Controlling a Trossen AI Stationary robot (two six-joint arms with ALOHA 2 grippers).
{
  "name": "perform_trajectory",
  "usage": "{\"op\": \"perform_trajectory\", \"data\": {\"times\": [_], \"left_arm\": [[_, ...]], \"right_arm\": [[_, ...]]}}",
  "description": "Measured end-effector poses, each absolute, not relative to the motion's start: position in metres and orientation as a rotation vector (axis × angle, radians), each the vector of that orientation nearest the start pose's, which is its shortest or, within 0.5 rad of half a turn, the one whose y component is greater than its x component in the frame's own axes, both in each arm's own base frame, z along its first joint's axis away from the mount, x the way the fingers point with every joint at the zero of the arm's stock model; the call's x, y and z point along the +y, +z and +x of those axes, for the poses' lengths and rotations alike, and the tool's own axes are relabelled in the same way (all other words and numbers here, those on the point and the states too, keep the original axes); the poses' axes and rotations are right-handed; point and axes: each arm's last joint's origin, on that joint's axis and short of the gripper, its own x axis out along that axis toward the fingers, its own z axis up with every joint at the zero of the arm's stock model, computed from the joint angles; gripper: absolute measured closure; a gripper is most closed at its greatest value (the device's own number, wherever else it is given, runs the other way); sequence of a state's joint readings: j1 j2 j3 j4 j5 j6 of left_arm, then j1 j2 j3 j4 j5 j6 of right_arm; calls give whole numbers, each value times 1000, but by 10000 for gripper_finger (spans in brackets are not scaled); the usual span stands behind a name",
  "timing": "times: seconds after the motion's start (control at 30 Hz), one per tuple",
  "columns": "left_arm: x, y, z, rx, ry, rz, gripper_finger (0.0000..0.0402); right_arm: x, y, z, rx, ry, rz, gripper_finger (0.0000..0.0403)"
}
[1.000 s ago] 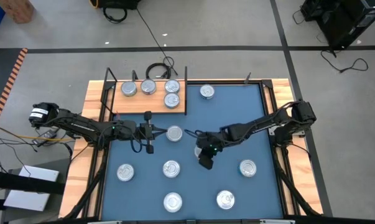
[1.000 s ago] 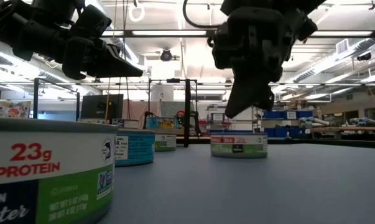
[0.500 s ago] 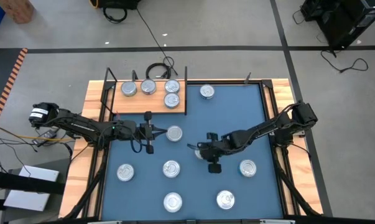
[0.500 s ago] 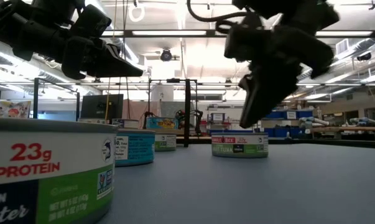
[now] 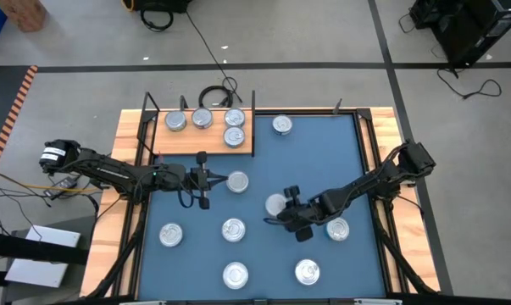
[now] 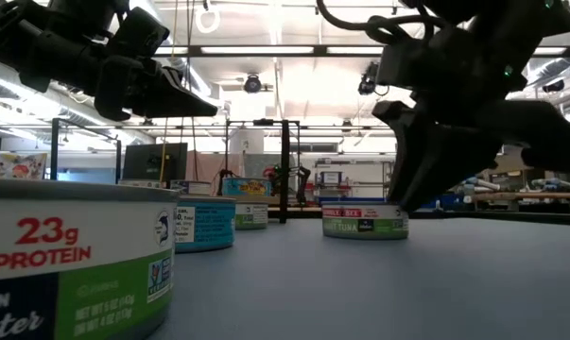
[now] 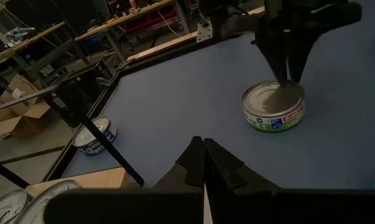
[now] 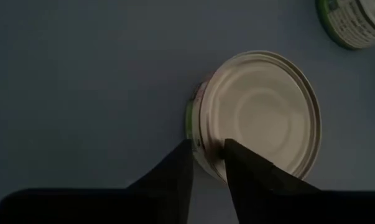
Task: Stack canned seafood by type on shelf
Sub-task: Stack the green tuna can on top of the green tuna can on the shelf
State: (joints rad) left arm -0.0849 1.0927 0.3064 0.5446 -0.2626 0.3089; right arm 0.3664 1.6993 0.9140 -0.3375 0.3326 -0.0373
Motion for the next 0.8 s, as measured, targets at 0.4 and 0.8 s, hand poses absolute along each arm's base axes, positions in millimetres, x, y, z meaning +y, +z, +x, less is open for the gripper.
{"op": "perform_trajectory", "data": {"times": [0.4,0.8], "left_arm": [[-10,184,207,260,139,348,398],[-10,184,207,260,139,348,398]], "right_arm": [[89,149,298,1062,20,-299,392],[72,172,323,1045,72,110,398]]}}
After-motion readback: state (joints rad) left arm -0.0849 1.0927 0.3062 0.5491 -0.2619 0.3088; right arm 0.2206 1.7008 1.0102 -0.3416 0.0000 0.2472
